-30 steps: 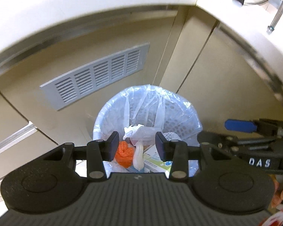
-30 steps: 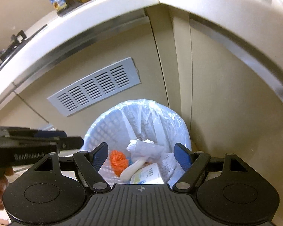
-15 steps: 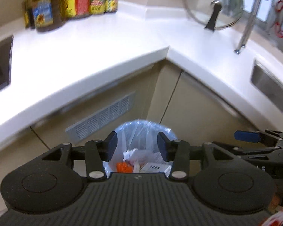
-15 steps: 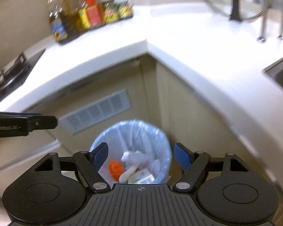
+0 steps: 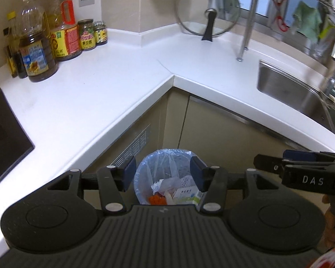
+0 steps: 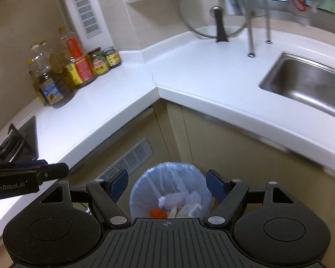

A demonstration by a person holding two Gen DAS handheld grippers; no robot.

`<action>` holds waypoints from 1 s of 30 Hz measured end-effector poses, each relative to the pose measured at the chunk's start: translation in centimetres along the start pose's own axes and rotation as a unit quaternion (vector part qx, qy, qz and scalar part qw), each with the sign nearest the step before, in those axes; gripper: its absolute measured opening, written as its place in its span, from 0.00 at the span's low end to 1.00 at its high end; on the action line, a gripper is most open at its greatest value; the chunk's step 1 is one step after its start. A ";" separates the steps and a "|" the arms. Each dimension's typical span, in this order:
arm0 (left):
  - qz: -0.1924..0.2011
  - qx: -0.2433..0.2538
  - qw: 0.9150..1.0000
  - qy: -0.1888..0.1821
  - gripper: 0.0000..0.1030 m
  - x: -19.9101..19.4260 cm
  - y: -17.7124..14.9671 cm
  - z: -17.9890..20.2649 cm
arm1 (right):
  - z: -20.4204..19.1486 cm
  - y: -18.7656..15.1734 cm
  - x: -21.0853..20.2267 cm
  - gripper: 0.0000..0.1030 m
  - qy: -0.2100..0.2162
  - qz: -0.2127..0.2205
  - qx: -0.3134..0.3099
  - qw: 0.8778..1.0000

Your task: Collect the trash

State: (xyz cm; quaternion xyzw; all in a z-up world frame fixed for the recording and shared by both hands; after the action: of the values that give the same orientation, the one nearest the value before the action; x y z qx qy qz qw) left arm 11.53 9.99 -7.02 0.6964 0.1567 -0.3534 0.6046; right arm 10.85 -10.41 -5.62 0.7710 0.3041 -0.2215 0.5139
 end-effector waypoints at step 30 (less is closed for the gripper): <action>-0.003 0.020 0.999 -0.028 0.53 -7.9 -5.0 1.1 | -4.4 -5.0 -7.8 0.74 -0.037 0.005 -0.018 0.999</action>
State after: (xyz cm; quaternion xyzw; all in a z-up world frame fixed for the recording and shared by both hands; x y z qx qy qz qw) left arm 2.48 11.73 -5.32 0.6977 0.1344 -0.3780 0.5936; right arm 1.92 -6.79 -2.21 0.7546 0.2849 -0.2413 0.5396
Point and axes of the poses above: each gripper's, at about its wrist camera, not at the fingertips, and x roughly the way its jaws point, z to its right, y to its top, the point moved 6 cm from there along x, roughly the way its jaws point, and after that the axes turned 7 degrees about x, right-handed, at the moved point
